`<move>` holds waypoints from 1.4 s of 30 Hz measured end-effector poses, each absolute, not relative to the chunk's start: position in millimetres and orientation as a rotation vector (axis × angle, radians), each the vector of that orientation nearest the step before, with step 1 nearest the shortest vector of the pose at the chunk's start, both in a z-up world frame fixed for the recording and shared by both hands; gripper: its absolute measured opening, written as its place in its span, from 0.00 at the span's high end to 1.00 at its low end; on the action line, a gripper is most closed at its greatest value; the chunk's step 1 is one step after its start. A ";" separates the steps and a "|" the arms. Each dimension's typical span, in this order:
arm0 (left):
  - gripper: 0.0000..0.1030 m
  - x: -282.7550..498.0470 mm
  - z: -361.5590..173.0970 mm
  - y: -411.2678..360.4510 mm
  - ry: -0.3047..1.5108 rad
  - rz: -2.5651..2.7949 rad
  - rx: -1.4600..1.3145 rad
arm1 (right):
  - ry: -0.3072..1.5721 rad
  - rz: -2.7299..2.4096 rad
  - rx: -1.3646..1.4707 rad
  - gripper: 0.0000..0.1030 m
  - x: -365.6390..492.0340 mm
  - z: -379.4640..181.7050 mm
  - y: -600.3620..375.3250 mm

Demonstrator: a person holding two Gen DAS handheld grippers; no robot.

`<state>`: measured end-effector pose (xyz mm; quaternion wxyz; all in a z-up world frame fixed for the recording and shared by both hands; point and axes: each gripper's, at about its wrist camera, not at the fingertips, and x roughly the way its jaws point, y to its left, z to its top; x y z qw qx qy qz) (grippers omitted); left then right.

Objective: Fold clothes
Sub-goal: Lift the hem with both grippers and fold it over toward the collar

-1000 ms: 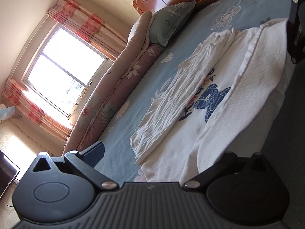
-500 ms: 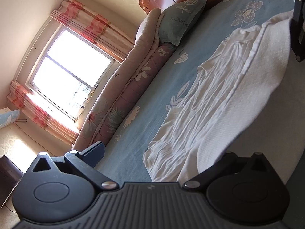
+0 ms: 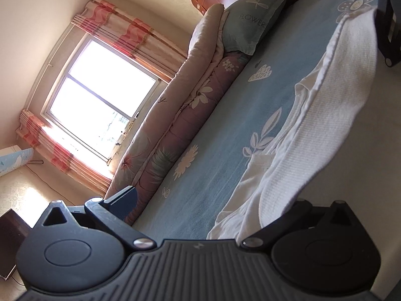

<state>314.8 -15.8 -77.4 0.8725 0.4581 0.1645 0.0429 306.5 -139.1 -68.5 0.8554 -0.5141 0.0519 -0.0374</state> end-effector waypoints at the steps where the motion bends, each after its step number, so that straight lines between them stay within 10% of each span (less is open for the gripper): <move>1: 0.00 321.9 -80.3 -16.1 0.345 0.086 0.964 | 0.112 -0.078 -1.084 0.00 312.8 -71.1 -138.6; 42: 0.01 409.1 -71.8 52.3 0.668 -0.225 0.578 | 0.433 0.231 -0.736 0.00 401.3 -52.6 -203.6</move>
